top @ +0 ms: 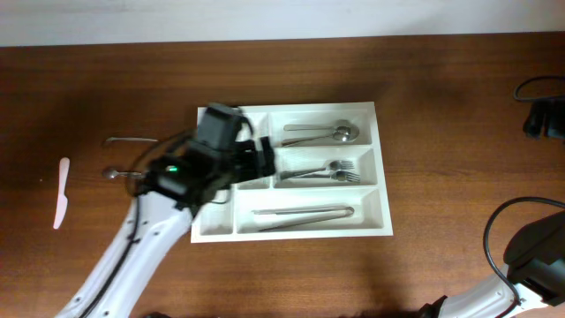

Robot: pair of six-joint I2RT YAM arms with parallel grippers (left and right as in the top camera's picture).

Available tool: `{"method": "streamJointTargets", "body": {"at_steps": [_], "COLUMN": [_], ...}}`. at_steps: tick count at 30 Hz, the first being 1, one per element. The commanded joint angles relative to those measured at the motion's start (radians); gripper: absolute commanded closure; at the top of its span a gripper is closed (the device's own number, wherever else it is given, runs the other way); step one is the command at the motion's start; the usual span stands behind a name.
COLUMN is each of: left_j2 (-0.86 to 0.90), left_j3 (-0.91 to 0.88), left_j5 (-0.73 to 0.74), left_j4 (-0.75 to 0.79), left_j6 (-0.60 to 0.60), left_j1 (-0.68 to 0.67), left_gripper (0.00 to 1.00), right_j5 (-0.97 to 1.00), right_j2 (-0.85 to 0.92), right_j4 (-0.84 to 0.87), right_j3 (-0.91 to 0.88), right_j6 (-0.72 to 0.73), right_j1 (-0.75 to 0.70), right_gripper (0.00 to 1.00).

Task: Pack container
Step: 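Open the left gripper to release the knife and withdraw leftward, then move the left gripper over the lower silver spoon left of the tray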

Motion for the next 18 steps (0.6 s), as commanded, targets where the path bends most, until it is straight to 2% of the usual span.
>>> {"method": "streamJointTargets", "body": {"at_steps": [1,7,12,18], "left_j2": [-0.038,-0.048,-0.044,-0.034], "left_j3": [0.008,0.008,0.008,0.008], "left_j5": [-0.051,-0.081,-0.241,-0.264], "left_j4": [-0.008,0.003,0.018,0.018], "left_j6": [0.101,0.101,0.088,-0.278], "left_j1": [0.078,0.176,0.235,0.380], "left_gripper": [0.01,0.01,0.01,0.01], "right_j5": [0.003,0.003,0.004,0.003], "right_j2": [-0.001,-0.001,-0.001,-0.001], "right_j4": [0.000,0.000,0.000,0.000], "right_j3": [0.000,0.000,0.000,0.000], "right_j6": [0.008,0.008,0.008,0.008], "right_j1": [-0.006,-0.006,-0.006,-0.006], "right_gripper": [0.01,0.01,0.01,0.01]}}
